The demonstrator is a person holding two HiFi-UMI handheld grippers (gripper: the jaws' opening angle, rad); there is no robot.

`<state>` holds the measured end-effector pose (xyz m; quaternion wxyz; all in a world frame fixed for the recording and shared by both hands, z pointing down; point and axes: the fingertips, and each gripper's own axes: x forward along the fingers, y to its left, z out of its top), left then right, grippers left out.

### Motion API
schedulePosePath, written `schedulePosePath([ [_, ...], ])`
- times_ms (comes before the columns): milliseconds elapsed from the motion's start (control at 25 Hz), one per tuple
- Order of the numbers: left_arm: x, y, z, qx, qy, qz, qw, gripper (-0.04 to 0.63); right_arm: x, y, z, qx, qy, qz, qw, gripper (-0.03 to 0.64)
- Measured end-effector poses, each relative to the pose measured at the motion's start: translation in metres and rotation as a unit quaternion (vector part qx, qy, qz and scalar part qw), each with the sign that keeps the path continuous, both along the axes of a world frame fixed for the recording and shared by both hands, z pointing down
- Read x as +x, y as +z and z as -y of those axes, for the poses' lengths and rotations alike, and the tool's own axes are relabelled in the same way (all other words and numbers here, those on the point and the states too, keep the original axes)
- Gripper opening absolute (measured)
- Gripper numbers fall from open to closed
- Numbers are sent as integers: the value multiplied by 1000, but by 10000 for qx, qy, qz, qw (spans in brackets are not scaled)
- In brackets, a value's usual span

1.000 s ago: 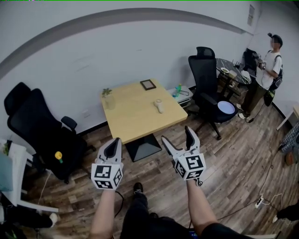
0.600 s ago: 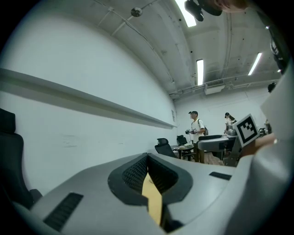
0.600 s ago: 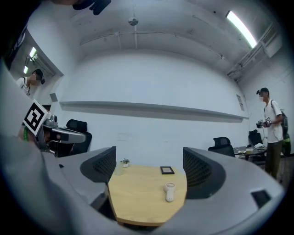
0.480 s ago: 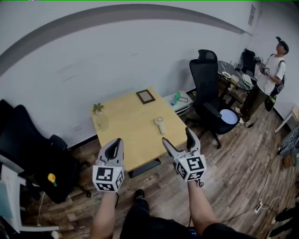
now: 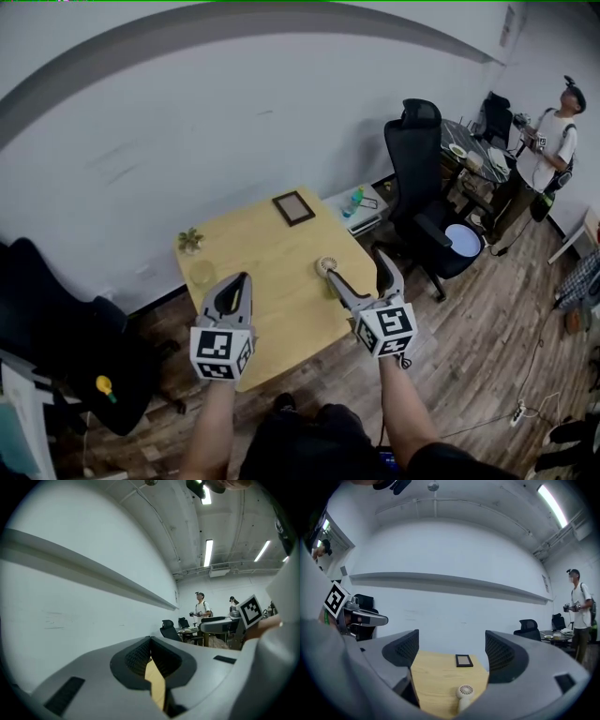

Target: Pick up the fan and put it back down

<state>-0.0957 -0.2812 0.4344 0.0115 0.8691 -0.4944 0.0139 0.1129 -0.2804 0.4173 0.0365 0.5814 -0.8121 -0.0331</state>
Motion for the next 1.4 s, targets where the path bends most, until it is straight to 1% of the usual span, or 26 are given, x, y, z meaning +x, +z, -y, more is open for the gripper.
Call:
schedulePosePath([
  [160, 9, 0, 18, 11, -11, -17, 10000, 23, 8, 4, 20, -65, -9, -30, 10000, 445],
  [480, 13, 4, 39, -28, -256, -20, 9997, 23, 14, 14, 51, -257, -175, -121, 9994, 440],
  [600, 13, 15, 45, -139, -338, -12, 9993, 23, 18, 38, 63, -569, -188, -132, 9981, 440],
  [720, 13, 28, 48, -277, -391, 17, 9988, 23, 24, 82, 79, -1149, -123, -208, 9931, 436],
  [800, 13, 33, 49, -333, -431, 28, 9985, 23, 29, 120, 89, -1631, -61, -236, 9863, 430],
  [880, 14, 37, 50, -384, -467, 34, 9982, 23, 33, 162, 94, -2187, -18, -212, 9756, 422],
  [960, 14, 41, 50, -436, -494, 33, 9978, 23, 36, 205, 95, -2778, 24, -129, 9605, 416],
  [1040, 14, 43, 50, -473, -511, 38, 9976, 23, 37, 239, 95, -3259, 64, -122, 9453, 414],
  [1200, 17, 44, 49, -499, -515, 57, 9974, 23, 42, 278, 92, -3862, 164, -159, 9221, 401],
  [1280, 16, 46, 48, -531, -524, 69, 9972, 23, 46, 291, 88, -4103, 251, -171, 9114, 383],
  [1400, 18, 48, 48, -570, -529, 111, 9969, 23, 47, 306, 84, -4357, 302, -287, 8991, 342],
])
